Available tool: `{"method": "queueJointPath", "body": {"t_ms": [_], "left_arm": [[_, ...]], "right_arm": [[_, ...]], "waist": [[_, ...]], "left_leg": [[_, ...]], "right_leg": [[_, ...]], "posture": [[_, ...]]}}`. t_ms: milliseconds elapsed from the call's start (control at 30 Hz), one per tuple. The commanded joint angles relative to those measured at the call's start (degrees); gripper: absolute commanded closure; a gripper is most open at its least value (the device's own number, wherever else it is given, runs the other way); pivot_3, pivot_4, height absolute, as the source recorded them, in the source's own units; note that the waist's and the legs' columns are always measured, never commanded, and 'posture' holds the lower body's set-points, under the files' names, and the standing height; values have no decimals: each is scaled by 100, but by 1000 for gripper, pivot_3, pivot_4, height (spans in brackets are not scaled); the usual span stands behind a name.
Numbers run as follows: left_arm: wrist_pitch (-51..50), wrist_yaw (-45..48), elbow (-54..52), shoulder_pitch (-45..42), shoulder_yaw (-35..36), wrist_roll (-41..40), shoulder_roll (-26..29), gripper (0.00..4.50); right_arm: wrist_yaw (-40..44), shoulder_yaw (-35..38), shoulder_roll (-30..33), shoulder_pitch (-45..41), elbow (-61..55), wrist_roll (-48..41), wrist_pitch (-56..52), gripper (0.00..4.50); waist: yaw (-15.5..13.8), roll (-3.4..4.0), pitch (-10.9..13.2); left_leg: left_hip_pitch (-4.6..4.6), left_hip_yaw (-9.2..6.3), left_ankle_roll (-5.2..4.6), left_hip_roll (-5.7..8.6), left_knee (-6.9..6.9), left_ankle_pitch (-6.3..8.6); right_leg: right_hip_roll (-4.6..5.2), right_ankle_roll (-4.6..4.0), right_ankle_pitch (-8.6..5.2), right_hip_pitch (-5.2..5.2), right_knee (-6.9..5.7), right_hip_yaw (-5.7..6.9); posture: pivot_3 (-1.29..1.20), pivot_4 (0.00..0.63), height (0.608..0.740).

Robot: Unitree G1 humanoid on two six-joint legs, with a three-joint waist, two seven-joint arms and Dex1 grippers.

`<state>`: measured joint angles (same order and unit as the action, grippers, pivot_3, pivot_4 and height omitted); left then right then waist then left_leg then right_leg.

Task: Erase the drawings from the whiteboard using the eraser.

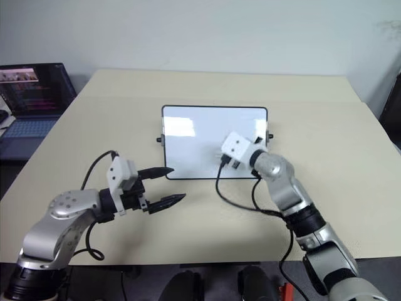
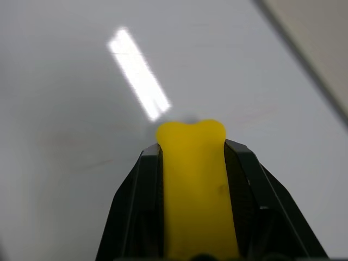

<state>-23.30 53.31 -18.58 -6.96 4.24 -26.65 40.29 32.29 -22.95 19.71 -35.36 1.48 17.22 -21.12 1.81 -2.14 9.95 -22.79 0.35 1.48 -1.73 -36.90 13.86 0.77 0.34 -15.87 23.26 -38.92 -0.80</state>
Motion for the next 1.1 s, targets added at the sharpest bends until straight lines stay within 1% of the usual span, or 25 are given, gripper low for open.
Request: {"method": "queueJointPath", "body": {"t_ms": [33, 133, 200, 267, 333, 400, 533, 600, 733, 833, 933, 1000, 1100], "left_arm": [[70, 14, -217, -2, 50, -47, 21, 0], [73, 23, -216, 2, 52, -47, 28, 0], [75, 32, -208, -8, 45, -46, 29, 0], [77, 38, -201, -20, 37, -43, 27, 0], [80, 43, -197, -27, 29, -40, 24, 0], [81, 45, -192, -32, 22, -39, 19, 0], [86, 39, -183, -40, 19, -36, 8, 0], [81, 30, -183, -50, 16, -37, 3, 0], [86, 19, -185, -37, 19, -41, -9, 0], [90, 14, -178, -46, 14, -45, -22, 0], [103, 24, -178, -89, 14, -63, -40, 0], [105, 41, -188, -178, 4, -82, -54, 0], [50, 63, -266, -370, -67, -155, -102, 0]], "right_arm": [[234, -92, 56, 119, -90, 32, -223, 3321], [-319, 154, -95, -89, 53, 144, -59, 3321], [-849, 380, -165, -316, 232, 222, 197, 3321], [-1109, 504, -203, -432, 314, 224, 371, 3322], [-1087, 508, -244, -425, 310, 178, 401, 3322], [-862, 415, -286, -341, 248, 94, 322, 3322], [-54, 11, -208, -11, 13, 7, -109, 3323], [181, -105, -130, 99, -71, 29, -257, 3323], [328, -171, -15, 132, -124, 100, -352, 3323], [51, 59, -123, 12, -110, 24, -217, 3323], [-64, 409, -259, 61, -319, -273, -286, 3323], [16, 666, -324, 278, -721, -563, -561, 3323], [117, 1025, -242, 735, -1487, -884, -993, 3323]], "waist": [[2, 1, 1], [2, 2, 1], [3, 2, 2], [0, 3, 2], [-1, 2, 2], [-1, 2, 2], [-2, 2, 1], [2, 2, 1], [-1, 2, 1], [-1, 2, 1], [-3, 2, 2], [-8, 2, 2], [-39, 3, 2]], "left_leg": [[0, 0, 0, 0, -1, 0], [3, 0, 0, 0, -7, -3], [4, 1, -2, 0, -9, -7], [3, 1, -2, 1, -10, -9], [0, 1, -1, 1, -6, -9], [-2, 1, -1, 2, -3, -7], [-9, 0, 1, 1, 3, 0], [-9, 1, 2, 0, 3, 2], [-2, 1, 2, 2, -3, 2], [1, -1, 1, 2, -7, 0], [1, -1, 1, 2, -7, -1], [-4, -1, 2, 2, -6, -1], [-10, -7, 3, 4, -4, 1]], "right_leg": [[0, 0, 0, 0, -2, 0], [0, 10, -4, 0, -5, -1], [-1, 16, -2, 0, -7, -2], [-1, 16, -1, 0, -8, -2], [-1, 9, 1, 1, -5, -2], [-1, -3, 6, 3, -3, -1], [0, 0, -4, 8, 1, -1], [1, 0, -5, 8, 1, -1], [3, 1, -5, 3, -4, 0], [3, 3, -5, 0, -6, 2], [0, 5, -5, 1, -7, 1], [0, 0, -3, 2, -5, 1], [3, 1, -3, 3, -3, 7]], "posture": [[0, 150, 740], [0, 150, 740], [0, 150, 740], [0, 150, 740], [0, 150, 740], [0, 150, 740], [0, 150, 740], [0, 150, 740], [0, 150, 740], [0, 150, 740], [0, 150, 740], [0, 150, 740], [0, 150, 740]]}}
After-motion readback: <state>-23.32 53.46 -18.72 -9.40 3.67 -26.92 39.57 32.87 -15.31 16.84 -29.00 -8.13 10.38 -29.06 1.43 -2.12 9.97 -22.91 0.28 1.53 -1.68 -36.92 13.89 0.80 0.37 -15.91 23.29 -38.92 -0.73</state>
